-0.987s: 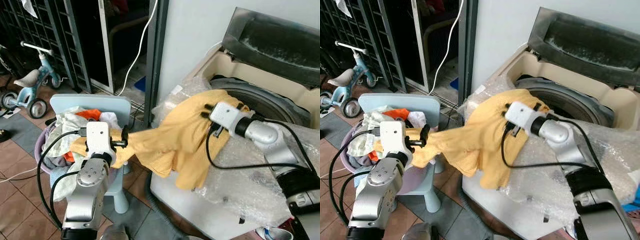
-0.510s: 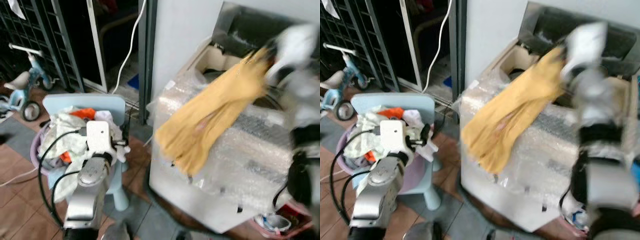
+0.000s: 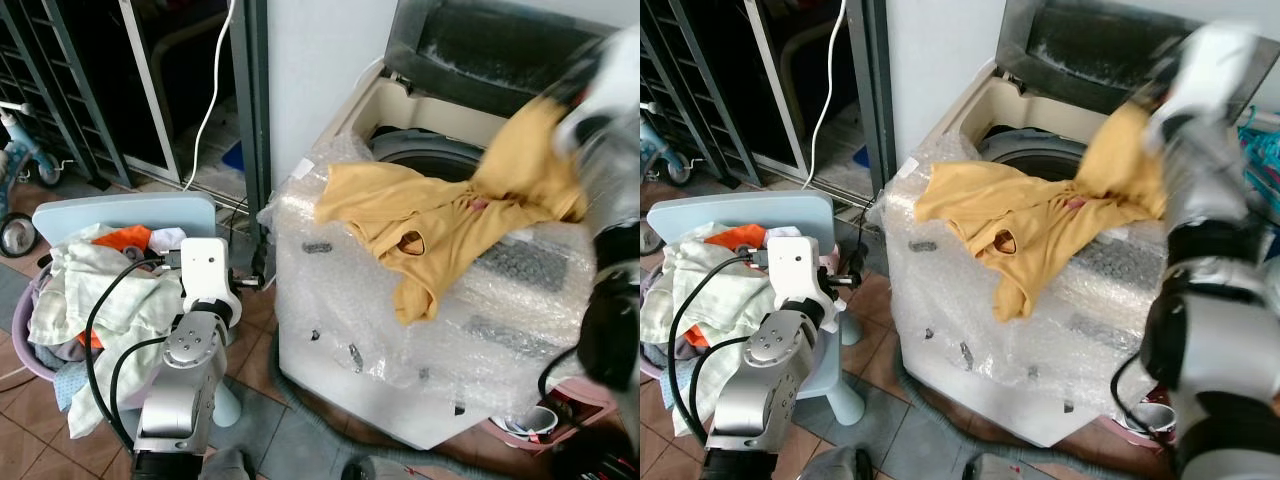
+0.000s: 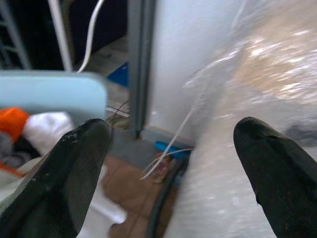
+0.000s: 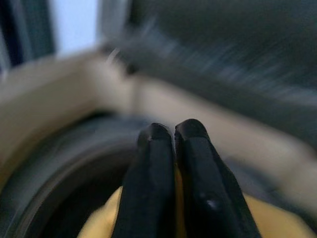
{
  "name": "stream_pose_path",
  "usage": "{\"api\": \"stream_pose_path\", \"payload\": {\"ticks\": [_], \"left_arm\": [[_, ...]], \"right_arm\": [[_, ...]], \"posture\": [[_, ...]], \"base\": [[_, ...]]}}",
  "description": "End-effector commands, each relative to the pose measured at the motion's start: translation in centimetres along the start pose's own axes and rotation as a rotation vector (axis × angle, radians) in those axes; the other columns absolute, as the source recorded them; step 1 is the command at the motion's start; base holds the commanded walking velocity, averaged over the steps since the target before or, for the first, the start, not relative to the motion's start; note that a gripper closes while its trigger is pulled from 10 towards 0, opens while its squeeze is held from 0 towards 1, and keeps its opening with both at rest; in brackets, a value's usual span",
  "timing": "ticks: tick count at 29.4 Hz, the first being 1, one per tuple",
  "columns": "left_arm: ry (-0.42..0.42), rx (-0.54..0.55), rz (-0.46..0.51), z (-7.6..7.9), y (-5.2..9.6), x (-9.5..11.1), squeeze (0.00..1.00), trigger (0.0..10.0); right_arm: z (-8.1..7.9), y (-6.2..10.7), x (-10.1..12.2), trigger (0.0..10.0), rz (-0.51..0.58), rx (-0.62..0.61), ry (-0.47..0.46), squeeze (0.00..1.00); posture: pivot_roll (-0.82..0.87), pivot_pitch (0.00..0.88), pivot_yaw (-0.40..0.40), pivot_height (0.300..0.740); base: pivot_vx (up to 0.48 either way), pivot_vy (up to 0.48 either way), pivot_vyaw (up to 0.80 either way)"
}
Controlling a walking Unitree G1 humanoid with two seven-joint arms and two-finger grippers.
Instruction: Clothes washing
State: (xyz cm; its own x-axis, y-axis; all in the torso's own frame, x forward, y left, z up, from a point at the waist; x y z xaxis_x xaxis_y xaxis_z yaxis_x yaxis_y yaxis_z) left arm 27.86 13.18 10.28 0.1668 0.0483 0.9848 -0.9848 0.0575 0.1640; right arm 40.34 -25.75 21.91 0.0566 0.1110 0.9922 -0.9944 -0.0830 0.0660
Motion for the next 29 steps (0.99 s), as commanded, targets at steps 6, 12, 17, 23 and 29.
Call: {"api": "stream_pose_path", "payload": {"ticks": [6, 12, 17, 23, 29], "left_arm": [[-0.008, 0.017, -0.002, -0.6, 0.0, 0.0, 0.00, 10.0], [-0.002, -0.002, -0.007, 0.0, 0.1, -0.2, 0.00, 10.0], [-0.005, -0.001, -0.007, -0.3, -0.1, -0.1, 0.00, 10.0], [-0.006, 0.001, -0.002, -0.4, -0.1, 0.0, 0.00, 10.0], [-0.003, 0.003, -0.003, -0.3, -0.1, 0.0, 0.00, 10.0]], "right_arm": [[-3.0, 2.9, 4.6, 10.0, 0.264, 0.450, 0.068, 1.00], [-4.2, 6.8, 2.3, 10.0, 0.138, 0.803, 0.083, 1.00], [-3.4, 9.2, -0.6, 10.0, -0.076, 0.954, 0.167, 1.00], [-3.0, 9.8, -2.6, 10.0, -0.215, 0.994, 0.236, 1.00], [-3.2, 8.5, -5.1, 10.0, -0.277, 0.903, 0.357, 1.00]], "posture": [[-0.03, 0.000, -0.051, 0.740], [-0.03, 0.000, -0.047, 0.740], [-0.03, 0.000, -0.042, 0.740], [-0.03, 0.000, -0.044, 0.740], [-0.02, 0.000, -0.050, 0.740]], "base": [[0.000, 0.000, 0.00], [0.000, 0.000, 0.00], [0.000, 0.000, 0.00], [0.000, 0.000, 0.00], [0.000, 0.000, 0.00]]}}
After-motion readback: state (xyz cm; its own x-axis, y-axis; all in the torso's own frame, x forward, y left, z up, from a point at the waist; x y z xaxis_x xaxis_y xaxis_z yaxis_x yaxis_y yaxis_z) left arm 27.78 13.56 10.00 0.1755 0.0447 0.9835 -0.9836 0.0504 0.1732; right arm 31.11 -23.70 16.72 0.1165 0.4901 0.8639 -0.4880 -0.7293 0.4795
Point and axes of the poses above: a point about 5 cm out from each wrist's last joint towards the gripper, its own y axis pointing back from the gripper into the wrist, its own x axis along the axis of the wrist's last joint, z = x × y, the point moved 1 cm from there along -y, pointing out of the wrist towards the gripper
